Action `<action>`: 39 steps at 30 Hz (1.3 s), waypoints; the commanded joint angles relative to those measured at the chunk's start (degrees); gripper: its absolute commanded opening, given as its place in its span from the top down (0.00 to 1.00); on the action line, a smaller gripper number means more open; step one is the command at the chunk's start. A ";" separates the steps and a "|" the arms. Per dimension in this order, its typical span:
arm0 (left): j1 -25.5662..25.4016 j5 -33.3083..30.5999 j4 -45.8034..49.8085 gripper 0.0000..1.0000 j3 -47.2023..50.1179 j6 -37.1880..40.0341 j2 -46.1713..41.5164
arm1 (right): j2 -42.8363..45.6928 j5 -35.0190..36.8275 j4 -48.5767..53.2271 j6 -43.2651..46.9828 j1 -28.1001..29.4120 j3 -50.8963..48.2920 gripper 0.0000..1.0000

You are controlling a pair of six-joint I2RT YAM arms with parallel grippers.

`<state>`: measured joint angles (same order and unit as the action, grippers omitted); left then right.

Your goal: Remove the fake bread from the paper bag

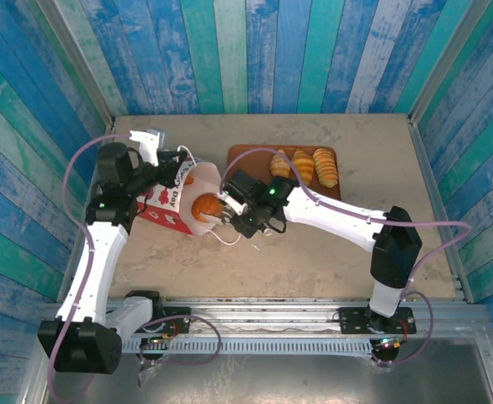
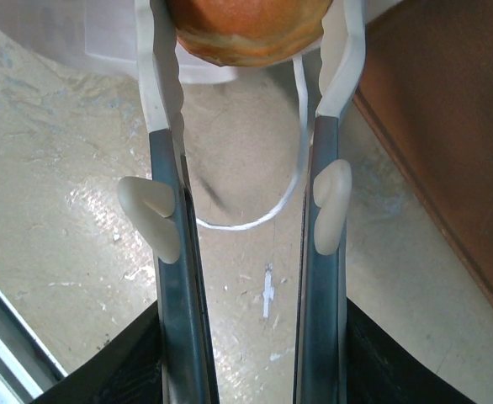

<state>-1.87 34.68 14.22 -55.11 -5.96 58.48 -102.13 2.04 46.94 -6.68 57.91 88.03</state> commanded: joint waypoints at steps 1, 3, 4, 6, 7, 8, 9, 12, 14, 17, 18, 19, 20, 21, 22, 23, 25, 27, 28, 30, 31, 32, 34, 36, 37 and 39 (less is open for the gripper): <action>0.11 1.35 -2.80 1.00 0.27 -2.24 1.24 | 4.67 -0.52 -1.94 -2.24 -0.35 -2.33 0.53; 0.17 0.28 -2.88 1.00 0.27 -2.98 1.70 | 7.54 0.24 -1.94 -3.28 -0.59 -4.37 0.53; 0.11 -0.31 -2.88 1.00 0.28 -3.37 1.94 | 9.21 0.33 -1.94 -3.79 -0.81 -5.61 0.52; 0.11 -0.66 -2.91 1.00 0.36 -3.84 2.33 | 13.00 0.71 -2.03 -4.88 -1.36 -8.02 0.53; 0.11 -1.11 -2.99 1.00 0.38 -3.98 2.42 | 15.10 1.06 -1.98 -5.33 -1.61 -9.72 0.52; 0.11 -1.70 -3.12 1.00 0.44 -4.22 2.52 | 17.22 1.61 -1.89 -5.64 -1.94 -11.14 0.52; 0.11 -2.10 -3.23 1.00 0.53 -4.28 2.52 | 19.60 3.19 -1.41 -6.88 -2.43 -12.93 0.53; 0.09 -3.10 -3.15 1.00 0.61 -3.78 2.35 | 26.53 5.62 -0.75 -8.63 -5.33 -18.71 0.54; 0.11 -3.35 -3.24 1.00 0.75 -3.70 2.08 | 30.35 6.04 -0.76 -9.72 -7.92 -22.59 0.54; 0.11 -3.26 -3.44 1.00 0.97 -3.81 1.71 | 34.54 6.62 0.53 -12.35 -12.52 -27.11 0.54; 0.11 -3.31 -3.49 1.00 1.01 -3.88 1.56 | 35.75 5.64 1.10 -13.75 -15.06 -28.69 0.54; 0.12 -3.25 -3.53 1.00 1.06 -3.94 1.39 | 36.75 4.79 1.45 -14.66 -16.91 -29.88 0.54; 0.11 -3.21 -3.53 1.00 1.02 -3.90 1.30 | 37.52 4.57 1.80 -15.75 -18.22 -30.90 0.54; 0.14 -3.26 -3.41 1.00 1.06 -3.76 1.13 | 38.44 4.27 2.00 -16.73 -19.76 -31.98 0.54; 0.11 -3.35 -3.35 1.00 1.06 -3.63 0.99 | 39.12 3.98 2.10 -17.32 -20.73 -32.73 0.54; 0.11 -3.39 -3.32 1.00 1.11 -3.46 0.85 | 39.81 3.90 2.19 -18.00 -21.80 -33.49 0.53; 0.11 -3.31 -3.54 1.00 1.31 -3.46 0.67 | 40.58 3.93 2.26 -18.71 -23.15 -34.59 0.53; 0.11 -3.15 -3.45 1.00 1.06 -3.62 0.80 | 40.54 3.20 2.49 -18.27 -26.47 -35.29 0.53; 0.11 -3.00 -3.25 1.00 0.85 -3.63 0.88 | 40.23 3.13 2.91 -17.95 -27.28 -35.36 0.53; 0.15 -2.64 -2.73 1.00 0.45 -3.25 1.02 | 39.40 2.69 3.64 -17.31 -28.86 -35.31 0.53; 0.11 -2.64 -2.62 1.00 0.34 -3.16 0.94 | 39.01 2.19 3.69 -17.03 -29.28 -35.25 0.53; 0.11 -2.55 -2.53 1.00 0.35 -3.05 0.87 | 38.54 1.84 3.84 -16.72 -29.65 -35.08 0.53; 0.11 -2.60 -2.43 1.00 0.43 -2.99 0.68 | 37.40 2.32 4.26 -16.51 -30.18 -35.09 0.52; 0.11 -2.64 -2.52 1.00 0.75 -2.99 0.43 | 35.88 2.39 4.64 -16.20 -30.72 -34.95 0.51; 0.07 -2.69 -2.62 1.00 0.84 -2.96 0.34 | 35.20 1.91 4.74 -15.93 -30.92 -34.80 0.51; 0.15 -2.82 -2.79 1.00 0.97 -3.13 0.32 | 33.77 1.22 4.74 -15.49 -31.17 -34.49 0.51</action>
<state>-1.87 31.99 12.38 -54.54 -9.43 60.27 -67.16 4.03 51.09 -22.94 27.33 52.80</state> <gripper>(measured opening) 0.045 0.488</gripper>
